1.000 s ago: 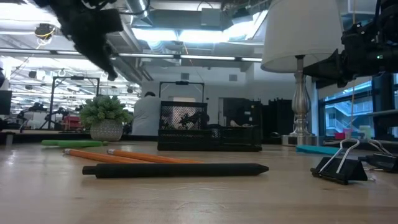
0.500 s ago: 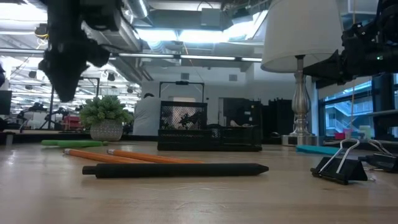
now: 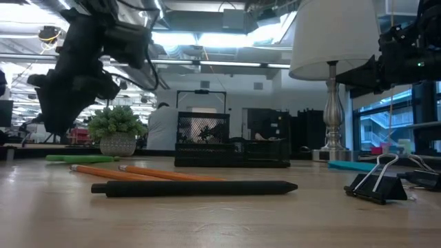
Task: Pick and place office supplies into organizer
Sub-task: Put the green scissors into the black organizer
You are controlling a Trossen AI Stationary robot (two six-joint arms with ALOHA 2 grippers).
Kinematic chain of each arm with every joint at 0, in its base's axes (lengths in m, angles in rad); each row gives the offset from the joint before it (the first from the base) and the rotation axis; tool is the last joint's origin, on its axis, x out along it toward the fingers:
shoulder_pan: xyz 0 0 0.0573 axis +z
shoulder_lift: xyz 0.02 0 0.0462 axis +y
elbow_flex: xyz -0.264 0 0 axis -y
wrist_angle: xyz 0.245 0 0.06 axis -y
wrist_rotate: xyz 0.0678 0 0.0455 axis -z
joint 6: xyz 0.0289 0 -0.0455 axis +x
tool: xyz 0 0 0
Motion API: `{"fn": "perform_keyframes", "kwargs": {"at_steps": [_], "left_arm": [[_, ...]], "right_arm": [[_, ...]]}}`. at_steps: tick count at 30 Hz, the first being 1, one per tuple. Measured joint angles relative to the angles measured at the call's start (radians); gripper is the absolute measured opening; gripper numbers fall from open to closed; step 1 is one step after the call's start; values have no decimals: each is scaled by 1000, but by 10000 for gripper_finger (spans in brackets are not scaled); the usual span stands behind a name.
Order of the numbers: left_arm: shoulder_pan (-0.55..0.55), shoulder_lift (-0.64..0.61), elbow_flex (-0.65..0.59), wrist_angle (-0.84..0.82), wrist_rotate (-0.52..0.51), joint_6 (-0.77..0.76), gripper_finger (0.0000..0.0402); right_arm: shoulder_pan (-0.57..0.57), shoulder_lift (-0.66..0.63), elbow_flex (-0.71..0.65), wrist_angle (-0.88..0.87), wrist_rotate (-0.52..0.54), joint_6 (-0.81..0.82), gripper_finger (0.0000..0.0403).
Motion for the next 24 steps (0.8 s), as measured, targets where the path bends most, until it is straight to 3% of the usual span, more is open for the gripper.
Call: {"fn": "perform_keyframes", "kwargs": {"at_steps": [12,24], "left_arm": [[57,113,-21,24,-11,10,143],[106,121,-68,116,1,15,143]], "right_arm": [[0,0,0,0,0,-2,58],[0,0,0,0,-1,0,58]]}}
